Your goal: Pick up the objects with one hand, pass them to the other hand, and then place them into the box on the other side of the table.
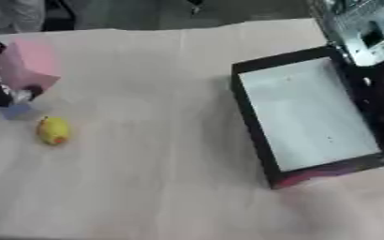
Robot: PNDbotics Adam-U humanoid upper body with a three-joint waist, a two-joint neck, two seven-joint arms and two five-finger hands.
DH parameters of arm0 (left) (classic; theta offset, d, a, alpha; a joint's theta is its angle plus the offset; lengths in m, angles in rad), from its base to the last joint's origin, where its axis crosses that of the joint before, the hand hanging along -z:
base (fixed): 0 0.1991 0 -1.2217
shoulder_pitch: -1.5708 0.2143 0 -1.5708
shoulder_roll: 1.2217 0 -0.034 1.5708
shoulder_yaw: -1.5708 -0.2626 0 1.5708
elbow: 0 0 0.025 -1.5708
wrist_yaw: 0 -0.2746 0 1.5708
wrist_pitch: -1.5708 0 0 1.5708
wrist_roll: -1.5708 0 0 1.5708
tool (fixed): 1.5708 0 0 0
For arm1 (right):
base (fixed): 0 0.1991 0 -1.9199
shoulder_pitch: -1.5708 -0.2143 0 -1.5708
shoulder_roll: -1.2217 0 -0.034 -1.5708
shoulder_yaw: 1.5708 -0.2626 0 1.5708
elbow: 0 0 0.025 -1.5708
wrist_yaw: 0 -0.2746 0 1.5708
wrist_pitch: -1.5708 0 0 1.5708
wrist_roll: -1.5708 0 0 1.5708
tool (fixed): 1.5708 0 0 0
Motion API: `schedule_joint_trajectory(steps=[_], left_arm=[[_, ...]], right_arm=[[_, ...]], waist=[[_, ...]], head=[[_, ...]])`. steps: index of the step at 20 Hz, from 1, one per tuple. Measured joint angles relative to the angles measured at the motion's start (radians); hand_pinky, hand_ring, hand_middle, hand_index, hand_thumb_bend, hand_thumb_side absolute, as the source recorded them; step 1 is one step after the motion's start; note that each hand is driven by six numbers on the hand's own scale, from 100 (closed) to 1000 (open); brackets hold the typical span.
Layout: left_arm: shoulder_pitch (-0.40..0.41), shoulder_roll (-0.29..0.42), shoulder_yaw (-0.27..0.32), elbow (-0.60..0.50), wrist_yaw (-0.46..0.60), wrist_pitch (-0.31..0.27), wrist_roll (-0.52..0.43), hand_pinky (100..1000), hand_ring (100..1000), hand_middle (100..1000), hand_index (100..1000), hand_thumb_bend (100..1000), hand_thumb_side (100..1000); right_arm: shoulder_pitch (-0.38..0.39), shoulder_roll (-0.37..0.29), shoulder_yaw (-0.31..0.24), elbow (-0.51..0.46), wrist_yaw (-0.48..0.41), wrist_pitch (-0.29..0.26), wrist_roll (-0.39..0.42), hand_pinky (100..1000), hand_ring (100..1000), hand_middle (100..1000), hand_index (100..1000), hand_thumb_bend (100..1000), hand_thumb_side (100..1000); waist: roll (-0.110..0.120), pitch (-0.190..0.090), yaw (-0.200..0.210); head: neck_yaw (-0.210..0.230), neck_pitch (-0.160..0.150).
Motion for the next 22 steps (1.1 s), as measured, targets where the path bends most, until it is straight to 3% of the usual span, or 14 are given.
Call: schedule_joint_trajectory(steps=[11, 22], left_arm=[[0.039, -0.132, -0.010, -0.036, -0.167, -0.094, 0.109, 775, 739, 654, 488, 231, 100], [0.075, -0.182, -0.009, -0.078, -0.220, -0.133, 0.185, 774, 725, 634, 483, 249, 100]], right_arm=[[0.000, 0.182, 0.081, 0.001, 0.165, -0.011, 0.125, 888, 869, 912, 888, 284, 290], [0.008, 0.244, 0.131, 0.000, 0.242, -0.031, 0.210, 887, 871, 918, 888, 383, 206]], waist=[[0.000, 0.000, -0.005], [-0.001, 0.000, 0.000]], head=[[-0.032, 0.036], [-0.053, 0.043]])
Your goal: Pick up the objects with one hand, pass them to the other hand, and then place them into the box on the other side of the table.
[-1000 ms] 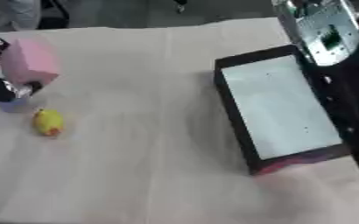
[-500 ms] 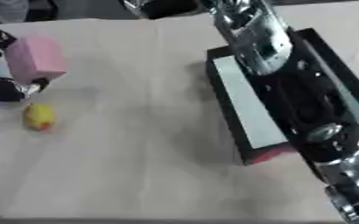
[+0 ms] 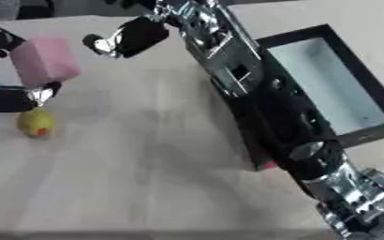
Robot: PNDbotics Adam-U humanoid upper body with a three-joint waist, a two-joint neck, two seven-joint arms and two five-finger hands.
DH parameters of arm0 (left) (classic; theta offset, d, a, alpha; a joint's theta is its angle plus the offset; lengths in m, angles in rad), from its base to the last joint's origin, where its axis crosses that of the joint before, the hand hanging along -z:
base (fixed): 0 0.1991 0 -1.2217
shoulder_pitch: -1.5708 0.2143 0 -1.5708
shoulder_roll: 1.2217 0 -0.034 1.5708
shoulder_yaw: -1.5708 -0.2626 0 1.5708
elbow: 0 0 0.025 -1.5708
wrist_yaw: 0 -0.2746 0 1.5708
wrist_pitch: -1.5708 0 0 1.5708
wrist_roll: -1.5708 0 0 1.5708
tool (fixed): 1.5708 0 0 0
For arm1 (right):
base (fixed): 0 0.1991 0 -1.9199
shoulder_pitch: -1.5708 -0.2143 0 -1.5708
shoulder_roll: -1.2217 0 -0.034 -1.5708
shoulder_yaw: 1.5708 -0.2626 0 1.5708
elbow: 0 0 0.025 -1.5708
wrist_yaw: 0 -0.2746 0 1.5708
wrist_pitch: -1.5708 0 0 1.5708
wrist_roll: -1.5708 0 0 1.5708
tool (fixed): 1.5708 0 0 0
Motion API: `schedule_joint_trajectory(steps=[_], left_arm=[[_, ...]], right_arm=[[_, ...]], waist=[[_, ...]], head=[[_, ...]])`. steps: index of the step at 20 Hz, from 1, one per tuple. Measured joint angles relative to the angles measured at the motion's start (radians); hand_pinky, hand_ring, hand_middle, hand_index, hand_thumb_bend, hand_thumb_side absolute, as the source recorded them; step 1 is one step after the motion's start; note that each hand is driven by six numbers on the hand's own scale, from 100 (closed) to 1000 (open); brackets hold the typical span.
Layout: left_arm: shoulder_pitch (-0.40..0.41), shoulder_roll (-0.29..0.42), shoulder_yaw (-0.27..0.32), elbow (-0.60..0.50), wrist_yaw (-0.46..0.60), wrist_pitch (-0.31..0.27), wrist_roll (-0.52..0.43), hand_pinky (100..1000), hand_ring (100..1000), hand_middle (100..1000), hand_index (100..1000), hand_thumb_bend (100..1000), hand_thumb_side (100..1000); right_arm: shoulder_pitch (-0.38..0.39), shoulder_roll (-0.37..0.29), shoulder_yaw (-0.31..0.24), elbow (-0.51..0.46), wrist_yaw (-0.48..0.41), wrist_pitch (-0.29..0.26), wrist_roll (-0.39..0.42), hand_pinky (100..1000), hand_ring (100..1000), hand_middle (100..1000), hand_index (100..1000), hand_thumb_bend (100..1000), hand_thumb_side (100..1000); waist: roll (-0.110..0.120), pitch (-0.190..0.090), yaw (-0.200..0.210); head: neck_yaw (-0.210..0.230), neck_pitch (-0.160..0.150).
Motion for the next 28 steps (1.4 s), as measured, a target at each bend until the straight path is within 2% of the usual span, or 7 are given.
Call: schedule_joint_trajectory(steps=[3, 4, 5, 15, 19, 28], left_arm=[[0.007, 0.000, 0.000, -0.001, -0.007, -0.005, 0.011, 774, 723, 631, 482, 253, 100], [0.008, 0.000, 0.000, -0.001, -0.008, -0.007, 0.014, 775, 722, 629, 481, 261, 100], [0.009, 0.000, 0.000, 0.000, -0.008, -0.009, 0.016, 776, 722, 628, 481, 253, 100], [0.016, 0.000, -0.006, -0.025, 0.045, -0.032, 0.015, 778, 719, 622, 476, 244, 100], [0.011, -0.005, -0.009, -0.031, 0.057, -0.036, 0.011, 778, 717, 619, 475, 237, 100], [0.006, -0.026, -0.014, -0.040, 0.083, -0.037, 0.010, 778, 716, 616, 474, 235, 103]], right_arm=[[0.000, 0.000, 0.007, -0.009, -0.004, 0.002, 0.034, 887, 871, 918, 886, 405, 180], [0.001, 0.000, 0.009, -0.016, -0.006, 0.003, 0.045, 888, 872, 918, 886, 450, 140], [0.001, 0.000, 0.010, -0.020, -0.007, 0.005, 0.057, 889, 873, 918, 887, 425, 145], [0.019, 0.017, 0.040, -0.030, 0.012, -0.017, 0.133, 891, 873, 913, 881, 438, 137], [0.022, 0.028, 0.052, -0.024, 0.023, -0.026, 0.141, 890, 870, 910, 877, 443, 101], [0.027, 0.042, 0.059, -0.018, 0.052, -0.038, 0.108, 889, 868, 906, 877, 458, 100]], waist=[[0.000, 0.000, -0.001], [0.000, 0.000, -0.001], [0.000, 0.000, -0.001], [0.000, 0.000, 0.002], [0.000, 0.000, 0.004], [0.000, 0.000, 0.009]], head=[[-0.002, -0.001], [-0.003, -0.001], [-0.004, -0.001], [-0.019, -0.010], [-0.020, -0.010], [-0.027, -0.018]])
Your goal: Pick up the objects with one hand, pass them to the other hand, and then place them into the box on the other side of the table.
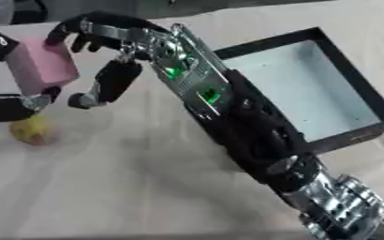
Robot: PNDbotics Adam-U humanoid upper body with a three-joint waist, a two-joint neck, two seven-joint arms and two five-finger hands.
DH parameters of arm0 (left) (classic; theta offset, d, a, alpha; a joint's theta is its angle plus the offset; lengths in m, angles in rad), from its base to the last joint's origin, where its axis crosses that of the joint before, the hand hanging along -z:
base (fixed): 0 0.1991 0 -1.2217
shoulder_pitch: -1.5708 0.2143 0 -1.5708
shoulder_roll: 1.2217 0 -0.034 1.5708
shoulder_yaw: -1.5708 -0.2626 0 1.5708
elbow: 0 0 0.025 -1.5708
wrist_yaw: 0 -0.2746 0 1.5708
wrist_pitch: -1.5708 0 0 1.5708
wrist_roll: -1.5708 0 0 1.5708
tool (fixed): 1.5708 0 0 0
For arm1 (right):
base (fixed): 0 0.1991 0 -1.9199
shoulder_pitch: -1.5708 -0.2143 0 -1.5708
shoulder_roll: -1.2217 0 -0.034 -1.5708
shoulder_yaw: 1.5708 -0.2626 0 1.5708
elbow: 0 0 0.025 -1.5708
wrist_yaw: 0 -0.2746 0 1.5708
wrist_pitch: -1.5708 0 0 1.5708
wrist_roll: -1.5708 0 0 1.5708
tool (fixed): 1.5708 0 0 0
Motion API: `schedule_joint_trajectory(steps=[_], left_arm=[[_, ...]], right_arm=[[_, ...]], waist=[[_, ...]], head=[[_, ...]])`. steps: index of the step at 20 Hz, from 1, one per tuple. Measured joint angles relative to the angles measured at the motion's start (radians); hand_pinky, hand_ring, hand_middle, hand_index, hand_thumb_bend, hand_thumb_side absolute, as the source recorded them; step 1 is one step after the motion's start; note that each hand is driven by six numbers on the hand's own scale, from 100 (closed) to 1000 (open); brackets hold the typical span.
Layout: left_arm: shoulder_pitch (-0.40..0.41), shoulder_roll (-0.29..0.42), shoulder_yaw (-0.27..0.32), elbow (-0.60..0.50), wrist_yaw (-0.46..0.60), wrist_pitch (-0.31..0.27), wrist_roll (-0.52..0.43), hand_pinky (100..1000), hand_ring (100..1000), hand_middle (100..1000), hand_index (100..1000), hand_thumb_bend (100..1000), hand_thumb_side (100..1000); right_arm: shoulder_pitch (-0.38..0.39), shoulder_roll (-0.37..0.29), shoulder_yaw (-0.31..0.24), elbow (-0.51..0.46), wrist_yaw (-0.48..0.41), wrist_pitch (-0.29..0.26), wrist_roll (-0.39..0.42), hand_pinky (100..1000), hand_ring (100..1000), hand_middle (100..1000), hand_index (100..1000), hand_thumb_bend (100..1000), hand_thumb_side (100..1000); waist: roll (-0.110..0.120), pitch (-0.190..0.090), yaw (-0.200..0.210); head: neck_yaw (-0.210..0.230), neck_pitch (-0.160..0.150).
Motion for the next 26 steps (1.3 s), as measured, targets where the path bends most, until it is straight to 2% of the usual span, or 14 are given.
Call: schedule_joint_trajectory(steps=[9, 26], left_arm=[[0.000, -0.009, -0.005, -0.006, 0.020, 0.001, -0.010, 777, 716, 615, 473, 238, 103], [-0.003, -0.027, -0.014, -0.037, 0.077, 0.003, 0.012, 775, 707, 599, 468, 224, 110]], right_arm=[[0.001, 0.001, 0.000, -0.005, 0.022, -0.006, -0.045, 889, 868, 906, 877, 469, 100], [0.003, 0.009, 0.006, -0.005, 0.040, -0.010, -0.064, 886, 856, 894, 870, 449, 100]], waist=[[0.000, 0.000, 0.003], [0.000, 0.001, 0.006]], head=[[-0.001, -0.004], [-0.009, -0.009]])
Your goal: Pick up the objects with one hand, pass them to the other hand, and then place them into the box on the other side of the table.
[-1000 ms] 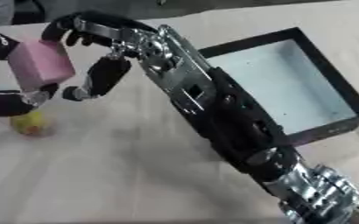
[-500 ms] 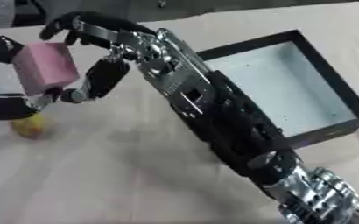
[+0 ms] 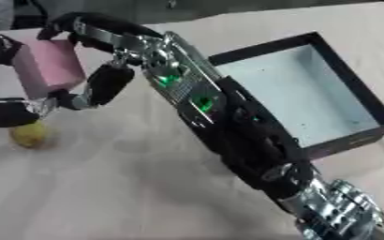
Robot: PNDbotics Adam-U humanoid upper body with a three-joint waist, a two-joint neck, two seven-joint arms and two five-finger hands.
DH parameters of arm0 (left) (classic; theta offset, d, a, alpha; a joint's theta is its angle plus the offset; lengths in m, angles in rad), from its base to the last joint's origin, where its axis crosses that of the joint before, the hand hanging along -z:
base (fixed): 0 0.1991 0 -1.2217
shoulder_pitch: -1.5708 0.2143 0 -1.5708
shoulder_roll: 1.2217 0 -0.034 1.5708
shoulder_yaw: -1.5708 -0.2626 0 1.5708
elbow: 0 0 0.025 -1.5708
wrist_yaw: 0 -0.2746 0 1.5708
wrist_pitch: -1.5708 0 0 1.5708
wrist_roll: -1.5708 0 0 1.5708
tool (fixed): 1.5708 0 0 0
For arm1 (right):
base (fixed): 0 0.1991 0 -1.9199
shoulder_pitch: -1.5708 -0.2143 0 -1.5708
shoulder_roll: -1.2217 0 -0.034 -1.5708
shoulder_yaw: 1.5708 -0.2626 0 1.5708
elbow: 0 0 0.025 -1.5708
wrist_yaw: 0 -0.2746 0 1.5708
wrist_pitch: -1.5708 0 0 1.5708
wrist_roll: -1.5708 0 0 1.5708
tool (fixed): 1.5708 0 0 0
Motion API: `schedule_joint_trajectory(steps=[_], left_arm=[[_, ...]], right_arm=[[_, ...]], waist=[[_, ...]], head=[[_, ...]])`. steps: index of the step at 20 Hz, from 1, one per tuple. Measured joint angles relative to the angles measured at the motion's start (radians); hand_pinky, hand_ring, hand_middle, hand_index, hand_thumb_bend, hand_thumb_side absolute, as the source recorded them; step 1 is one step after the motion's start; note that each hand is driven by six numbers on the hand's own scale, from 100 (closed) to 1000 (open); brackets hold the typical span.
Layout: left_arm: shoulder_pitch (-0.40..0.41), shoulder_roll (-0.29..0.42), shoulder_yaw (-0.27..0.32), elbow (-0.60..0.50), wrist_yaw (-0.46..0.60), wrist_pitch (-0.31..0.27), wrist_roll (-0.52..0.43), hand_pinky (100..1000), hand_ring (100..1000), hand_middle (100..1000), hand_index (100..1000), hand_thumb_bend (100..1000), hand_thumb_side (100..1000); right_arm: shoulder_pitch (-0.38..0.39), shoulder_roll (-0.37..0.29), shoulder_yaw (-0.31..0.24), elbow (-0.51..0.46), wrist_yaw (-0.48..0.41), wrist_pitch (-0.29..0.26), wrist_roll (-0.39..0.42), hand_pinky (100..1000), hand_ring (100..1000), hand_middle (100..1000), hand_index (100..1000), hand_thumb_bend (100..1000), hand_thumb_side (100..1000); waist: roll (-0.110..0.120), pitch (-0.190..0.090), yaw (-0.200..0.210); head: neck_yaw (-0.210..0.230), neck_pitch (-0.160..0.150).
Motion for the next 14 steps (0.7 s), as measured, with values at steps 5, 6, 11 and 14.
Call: schedule_joint_trajectory(steps=[5, 6, 11, 14], left_arm=[[-0.001, -0.005, -0.003, -0.010, 0.015, -0.002, 0.007, 775, 707, 599, 468, 224, 110], [-0.001, -0.005, -0.003, -0.010, 0.016, -0.002, 0.008, 775, 707, 599, 468, 224, 110], [-0.001, -0.008, -0.007, -0.015, 0.019, -0.003, 0.007, 776, 710, 599, 468, 227, 109], [-0.002, -0.008, -0.006, -0.015, 0.019, -0.002, 0.006, 776, 711, 600, 470, 229, 109]], right_arm=[[0.001, 0.002, 0.000, 0.009, 0.000, 0.006, -0.010, 886, 856, 894, 870, 449, 100], [0.001, 0.002, 0.000, 0.010, 0.000, 0.006, -0.011, 886, 856, 894, 870, 449, 100], [0.003, 0.010, -0.012, 0.014, -0.028, 0.036, -0.047, 867, 817, 745, 723, 145, 100], [0.005, 0.011, -0.006, 0.014, -0.066, 0.056, -0.081, 863, 794, 688, 678, 100, 100]], waist=[[0.000, 0.000, 0.002], [0.000, 0.000, 0.002], [0.000, 0.000, -0.002], [0.000, 0.000, -0.002]], head=[[0.000, 0.000], [0.000, 0.000], [0.000, 0.000], [0.000, 0.000]])
